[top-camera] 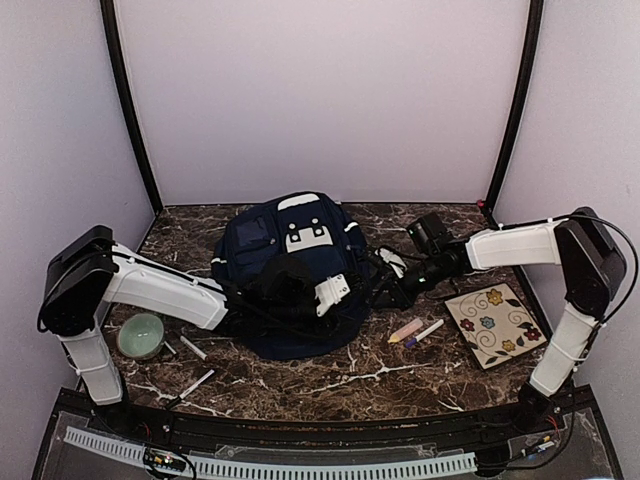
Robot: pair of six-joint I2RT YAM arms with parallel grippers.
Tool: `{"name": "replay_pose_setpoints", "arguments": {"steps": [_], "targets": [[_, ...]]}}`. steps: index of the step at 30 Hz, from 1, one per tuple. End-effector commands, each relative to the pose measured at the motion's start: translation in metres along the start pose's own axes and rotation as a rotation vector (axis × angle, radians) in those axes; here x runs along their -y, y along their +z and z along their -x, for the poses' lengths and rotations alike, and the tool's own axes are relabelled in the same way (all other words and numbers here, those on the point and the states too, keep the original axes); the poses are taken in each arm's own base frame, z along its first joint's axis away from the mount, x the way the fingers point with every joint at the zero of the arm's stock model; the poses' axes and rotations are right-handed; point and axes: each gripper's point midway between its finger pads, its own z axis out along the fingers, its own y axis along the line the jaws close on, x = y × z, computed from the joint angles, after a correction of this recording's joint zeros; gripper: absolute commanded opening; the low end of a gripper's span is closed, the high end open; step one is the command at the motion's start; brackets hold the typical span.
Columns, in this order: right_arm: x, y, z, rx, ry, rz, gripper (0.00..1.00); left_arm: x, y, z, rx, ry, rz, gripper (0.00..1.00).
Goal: Pack the student bag
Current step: Hold the largest pocket of the student bag.
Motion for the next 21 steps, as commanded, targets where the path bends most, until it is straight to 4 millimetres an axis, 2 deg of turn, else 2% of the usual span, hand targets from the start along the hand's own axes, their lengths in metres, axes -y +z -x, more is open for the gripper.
{"name": "replay_pose_setpoints", "arguments": {"steps": [1, 6, 12, 16, 21], "targets": [[-0.013, 0.004, 0.010, 0.021, -0.019, 0.057, 0.00, -0.009, 0.016, 0.013, 0.027, 0.021, 0.040, 0.45], [-0.014, 0.004, 0.010, 0.024, -0.019, 0.060, 0.00, -0.015, 0.026, 0.003, 0.001, 0.026, 0.082, 0.37], [-0.007, 0.003, 0.009, 0.010, -0.017, 0.033, 0.00, -0.020, 0.027, 0.003, -0.010, 0.026, 0.108, 0.02], [0.007, -0.002, 0.009, 0.011, 0.010, 0.003, 0.00, -0.022, 0.016, 0.006, 0.001, 0.026, 0.119, 0.00], [0.047, -0.009, 0.007, -0.002, 0.059, -0.093, 0.00, -0.018, -0.002, 0.009, 0.022, 0.019, 0.103, 0.00]]}}
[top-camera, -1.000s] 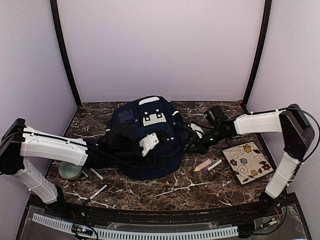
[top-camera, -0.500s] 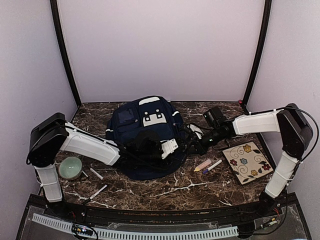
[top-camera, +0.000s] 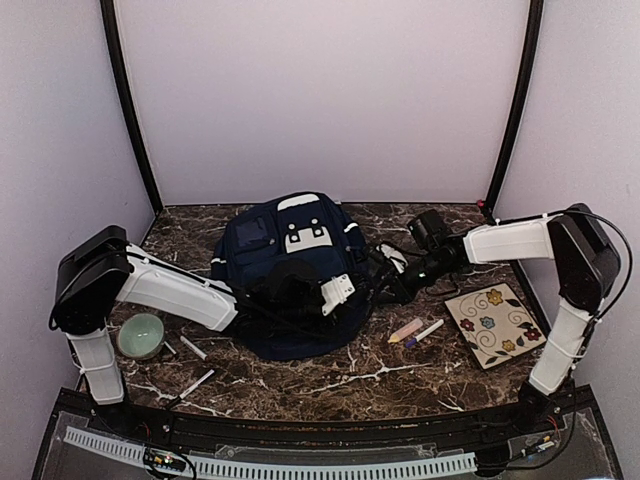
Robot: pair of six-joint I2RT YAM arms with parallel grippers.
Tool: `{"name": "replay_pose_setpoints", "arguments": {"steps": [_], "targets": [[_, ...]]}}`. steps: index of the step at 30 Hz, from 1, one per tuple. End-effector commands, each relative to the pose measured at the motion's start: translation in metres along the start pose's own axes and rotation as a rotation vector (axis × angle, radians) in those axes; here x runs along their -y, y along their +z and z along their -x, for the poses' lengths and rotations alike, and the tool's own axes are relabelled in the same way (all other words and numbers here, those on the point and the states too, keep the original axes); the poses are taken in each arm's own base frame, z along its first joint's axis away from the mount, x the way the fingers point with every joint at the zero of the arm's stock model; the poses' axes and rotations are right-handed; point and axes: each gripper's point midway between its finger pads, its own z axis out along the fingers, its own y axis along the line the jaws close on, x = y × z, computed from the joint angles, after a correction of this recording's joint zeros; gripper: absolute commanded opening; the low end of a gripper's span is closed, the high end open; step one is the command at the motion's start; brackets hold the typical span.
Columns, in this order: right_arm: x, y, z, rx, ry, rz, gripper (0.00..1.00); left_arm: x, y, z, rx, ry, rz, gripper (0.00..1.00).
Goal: Pack the student bag
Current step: Hold the largest pocket of the student bag, then zip the student bag into the largest pocket of the bag.
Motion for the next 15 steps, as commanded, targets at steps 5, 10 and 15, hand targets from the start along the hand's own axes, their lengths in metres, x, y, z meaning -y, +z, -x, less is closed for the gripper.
{"name": "replay_pose_setpoints", "arguments": {"steps": [5, 10, 15], "targets": [[0.076, -0.013, 0.023, 0.031, 0.072, -0.148, 0.00, -0.007, -0.034, 0.009, 0.042, -0.013, 0.028, 0.00], [0.104, -0.008, 0.034, 0.039, 0.089, -0.187, 0.00, -0.005, -0.037, 0.007, 0.043, -0.031, 0.020, 0.00], [0.125, -0.004, 0.043, 0.048, 0.113, -0.235, 0.00, -0.003, -0.038, 0.005, 0.042, -0.041, 0.012, 0.00]]}}
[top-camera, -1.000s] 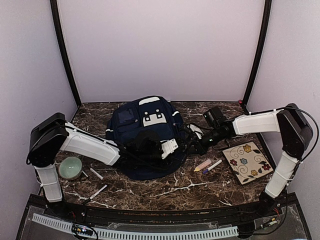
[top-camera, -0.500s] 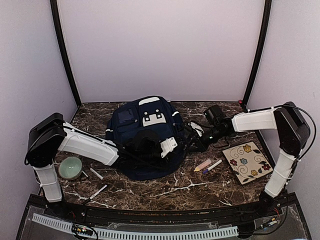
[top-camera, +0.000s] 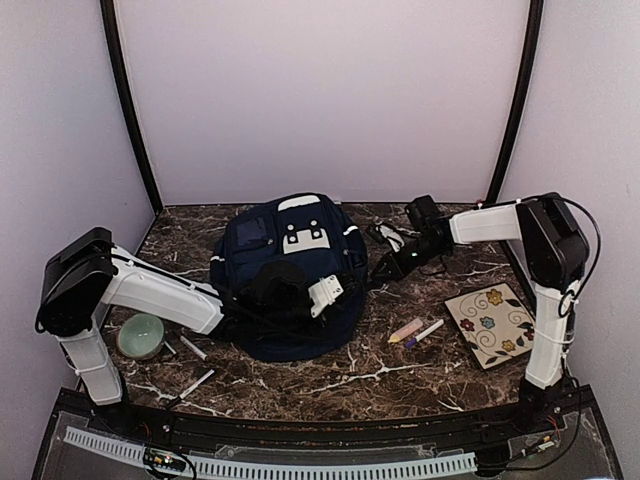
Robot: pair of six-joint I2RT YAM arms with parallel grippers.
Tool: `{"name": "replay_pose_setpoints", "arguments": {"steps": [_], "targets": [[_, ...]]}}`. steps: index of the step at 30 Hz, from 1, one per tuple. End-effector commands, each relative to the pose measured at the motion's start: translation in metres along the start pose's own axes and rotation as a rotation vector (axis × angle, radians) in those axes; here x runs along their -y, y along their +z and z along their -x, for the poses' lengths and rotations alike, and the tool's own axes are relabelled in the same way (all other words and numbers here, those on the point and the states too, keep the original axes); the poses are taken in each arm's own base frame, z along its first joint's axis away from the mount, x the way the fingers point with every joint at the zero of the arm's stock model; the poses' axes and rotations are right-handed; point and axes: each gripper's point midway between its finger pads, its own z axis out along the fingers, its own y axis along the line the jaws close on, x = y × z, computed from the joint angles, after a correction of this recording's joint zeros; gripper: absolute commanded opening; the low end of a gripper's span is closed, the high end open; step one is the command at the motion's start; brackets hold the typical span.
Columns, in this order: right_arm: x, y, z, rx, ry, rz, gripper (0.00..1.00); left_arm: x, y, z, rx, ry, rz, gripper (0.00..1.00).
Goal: Pack the student bag
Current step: Zip the student bag into the largest pocket of the bag.
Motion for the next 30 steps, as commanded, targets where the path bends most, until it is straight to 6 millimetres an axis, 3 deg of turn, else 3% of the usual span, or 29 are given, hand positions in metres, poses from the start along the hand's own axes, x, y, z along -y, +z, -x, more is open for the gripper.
{"name": "replay_pose_setpoints", "arguments": {"steps": [1, 13, 20, 24, 30], "targets": [[0.041, -0.003, 0.013, 0.027, 0.033, -0.141, 0.00, -0.002, -0.014, 0.011, 0.031, -0.016, 0.003, 0.00], [0.063, 0.005, 0.029, 0.075, 0.077, -0.186, 0.00, 0.001, -0.010, 0.007, 0.025, -0.027, -0.010, 0.00], [0.062, 0.004, 0.036, 0.090, 0.081, -0.173, 0.00, -0.001, -0.005, 0.000, 0.003, -0.045, 0.008, 0.00], [0.057, -0.006, 0.043, 0.111, 0.071, -0.174, 0.07, -0.008, -0.001, -0.006, -0.012, -0.057, 0.055, 0.00], [0.044, -0.040, 0.058, 0.155, 0.038, -0.192, 0.28, -0.020, -0.003, 0.006, 0.013, -0.071, 0.108, 0.00]]}}
